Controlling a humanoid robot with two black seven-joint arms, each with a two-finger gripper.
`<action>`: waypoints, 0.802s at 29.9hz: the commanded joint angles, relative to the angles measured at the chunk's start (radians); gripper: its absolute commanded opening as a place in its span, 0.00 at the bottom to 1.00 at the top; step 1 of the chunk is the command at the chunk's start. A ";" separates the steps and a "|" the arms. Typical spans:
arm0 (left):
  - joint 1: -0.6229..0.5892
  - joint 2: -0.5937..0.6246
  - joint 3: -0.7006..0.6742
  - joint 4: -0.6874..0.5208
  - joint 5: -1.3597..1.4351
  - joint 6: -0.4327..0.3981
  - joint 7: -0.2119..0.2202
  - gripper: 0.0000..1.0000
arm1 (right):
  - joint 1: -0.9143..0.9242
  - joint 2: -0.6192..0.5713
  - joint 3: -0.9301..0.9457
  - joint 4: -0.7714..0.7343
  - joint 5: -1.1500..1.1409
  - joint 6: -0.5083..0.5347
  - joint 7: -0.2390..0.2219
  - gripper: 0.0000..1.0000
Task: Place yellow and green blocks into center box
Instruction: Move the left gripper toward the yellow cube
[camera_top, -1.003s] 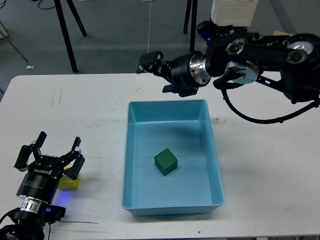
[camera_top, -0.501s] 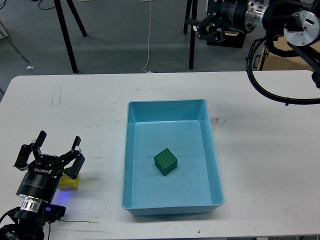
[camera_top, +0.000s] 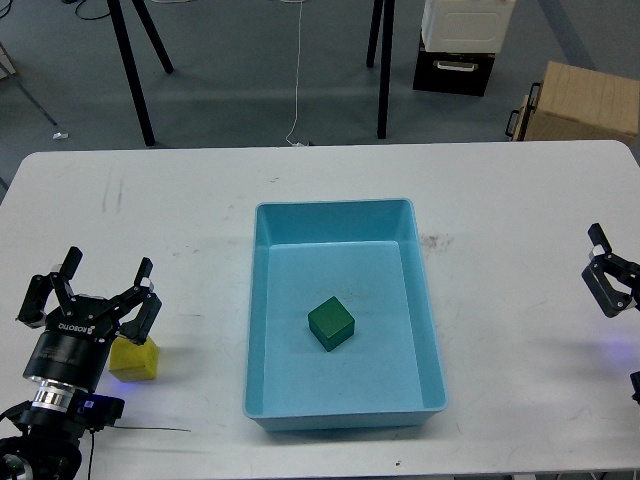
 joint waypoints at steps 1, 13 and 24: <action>0.001 -0.002 -0.021 0.000 0.000 0.000 -0.002 1.00 | -0.047 0.059 0.004 0.021 -0.014 0.001 0.000 0.99; -0.267 0.330 -0.279 0.096 0.004 0.000 -0.002 1.00 | -0.060 -0.012 0.015 0.023 -0.043 -0.009 -0.001 0.99; -0.911 0.634 0.133 0.417 0.258 0.000 0.121 1.00 | -0.057 -0.004 0.021 0.020 -0.066 -0.008 0.000 0.99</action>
